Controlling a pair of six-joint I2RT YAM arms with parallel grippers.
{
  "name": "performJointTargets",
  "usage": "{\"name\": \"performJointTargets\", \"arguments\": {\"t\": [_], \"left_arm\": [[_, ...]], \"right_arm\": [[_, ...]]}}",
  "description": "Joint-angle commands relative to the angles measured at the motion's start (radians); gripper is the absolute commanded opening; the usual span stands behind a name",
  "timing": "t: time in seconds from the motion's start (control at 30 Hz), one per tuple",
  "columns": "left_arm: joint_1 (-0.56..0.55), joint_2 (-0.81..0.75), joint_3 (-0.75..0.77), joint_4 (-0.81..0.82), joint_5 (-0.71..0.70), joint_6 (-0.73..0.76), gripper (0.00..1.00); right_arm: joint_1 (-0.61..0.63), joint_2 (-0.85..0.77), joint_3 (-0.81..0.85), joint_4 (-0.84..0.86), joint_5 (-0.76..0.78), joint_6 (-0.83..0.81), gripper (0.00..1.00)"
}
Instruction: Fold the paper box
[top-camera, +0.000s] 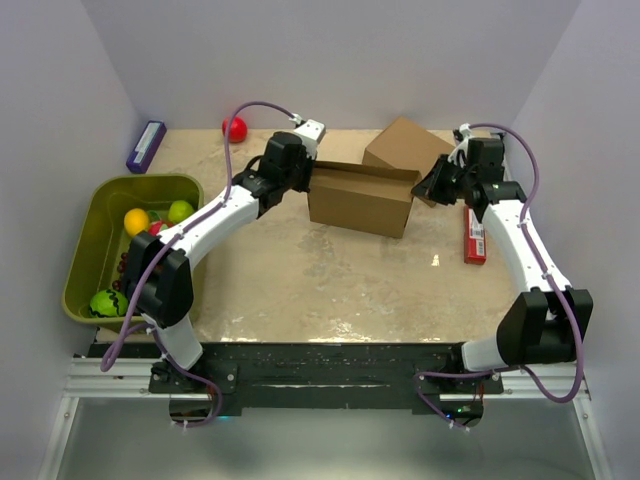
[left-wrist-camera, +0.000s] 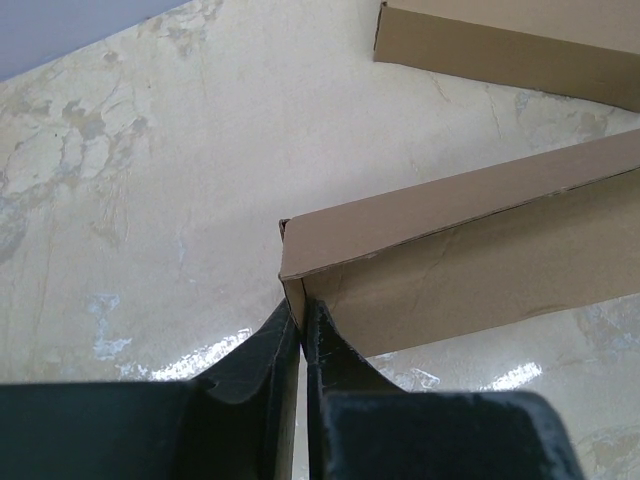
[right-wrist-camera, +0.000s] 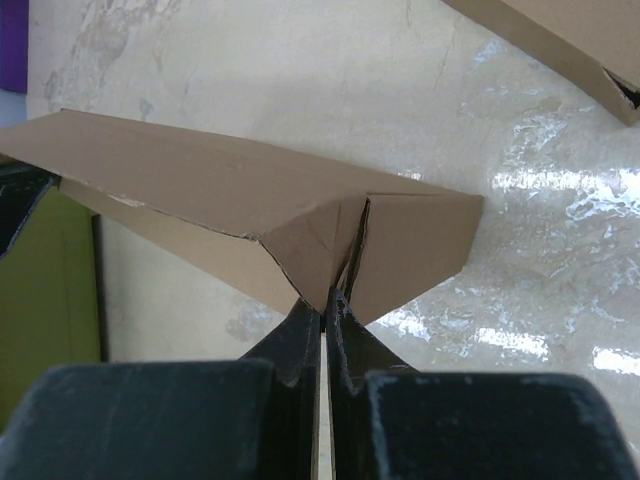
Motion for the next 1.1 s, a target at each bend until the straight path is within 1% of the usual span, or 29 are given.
{"name": "performJointTargets", "arguments": {"t": [0.0,0.1,0.33,0.67,1.07], "left_arm": [[-0.006,0.024,-0.024,-0.054,-0.010,0.046,0.09],[-0.005,0.022,-0.021,-0.055,-0.010,0.046,0.09],[-0.006,0.022,-0.020,-0.054,0.008,0.040,0.09],[-0.011,0.021,-0.020,-0.040,0.047,0.027,0.09],[-0.012,0.019,-0.015,-0.035,0.051,0.026,0.08]], "right_arm": [[-0.009,-0.023,0.011,0.069,-0.055,0.021,0.00],[-0.011,-0.028,0.016,0.037,0.000,-0.014,0.00],[-0.009,-0.034,-0.038,0.017,0.043,-0.065,0.00],[-0.006,-0.052,-0.130,0.066,0.074,-0.055,0.00],[0.032,-0.072,-0.222,0.095,0.160,-0.039,0.00]]}}
